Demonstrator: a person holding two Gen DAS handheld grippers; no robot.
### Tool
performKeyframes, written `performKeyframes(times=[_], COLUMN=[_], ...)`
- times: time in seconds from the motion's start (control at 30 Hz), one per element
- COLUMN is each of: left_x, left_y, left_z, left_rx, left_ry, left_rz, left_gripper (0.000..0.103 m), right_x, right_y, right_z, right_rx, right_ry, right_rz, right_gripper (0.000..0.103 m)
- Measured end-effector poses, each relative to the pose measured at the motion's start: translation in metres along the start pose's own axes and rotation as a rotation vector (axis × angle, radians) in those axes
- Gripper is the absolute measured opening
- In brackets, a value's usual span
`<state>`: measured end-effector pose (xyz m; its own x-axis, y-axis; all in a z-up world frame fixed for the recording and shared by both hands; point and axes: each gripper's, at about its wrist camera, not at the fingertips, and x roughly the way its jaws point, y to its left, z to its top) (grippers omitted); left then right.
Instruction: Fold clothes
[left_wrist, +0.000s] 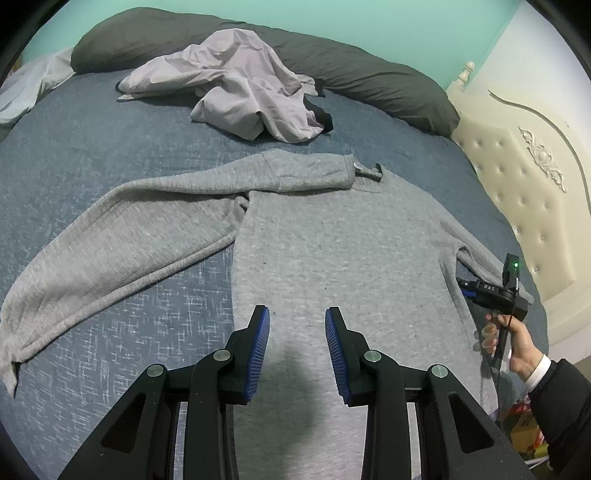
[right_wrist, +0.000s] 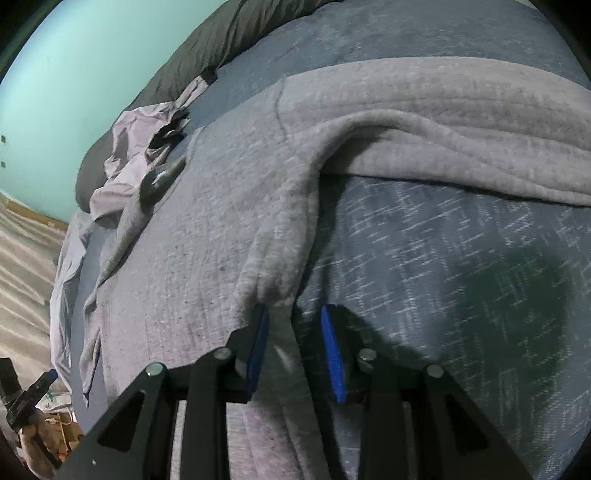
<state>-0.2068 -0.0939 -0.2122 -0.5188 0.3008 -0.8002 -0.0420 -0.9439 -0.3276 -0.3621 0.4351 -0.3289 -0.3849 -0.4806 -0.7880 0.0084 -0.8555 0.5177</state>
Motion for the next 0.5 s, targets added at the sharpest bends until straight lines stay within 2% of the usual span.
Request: performKeyframes(times=[0.17, 0.27, 0.3, 0.5], left_x=[0.001, 0.0, -0.001, -0.006], left_y=[-0.001, -0.001, -0.002, -0.002], left_z=[-0.001, 0.0, 0.0, 0.001], left_rx=[-0.001, 0.003, 0.004, 0.004], left_ry=[0.003, 0.0, -0.001, -0.01], left_rz=[-0.003, -0.001, -0.002, -0.003], left_gripper=[0.034, 0.034, 0.034, 0.034], right_x=[0.009, 0.008, 0.006, -0.017], right_y=[0.015, 0.022, 0.022, 0.014], right_z=[-0.01, -0.014, -0.015, -0.014], right_rx=[-0.102, -0.145, -0.149, -0.131], right_ry=[0.042, 0.046, 0.04, -0.001], right_rz=[-0.085, -0.132, -0.139, -0.15], right_gripper=[0.028, 0.007, 0.004, 0.002])
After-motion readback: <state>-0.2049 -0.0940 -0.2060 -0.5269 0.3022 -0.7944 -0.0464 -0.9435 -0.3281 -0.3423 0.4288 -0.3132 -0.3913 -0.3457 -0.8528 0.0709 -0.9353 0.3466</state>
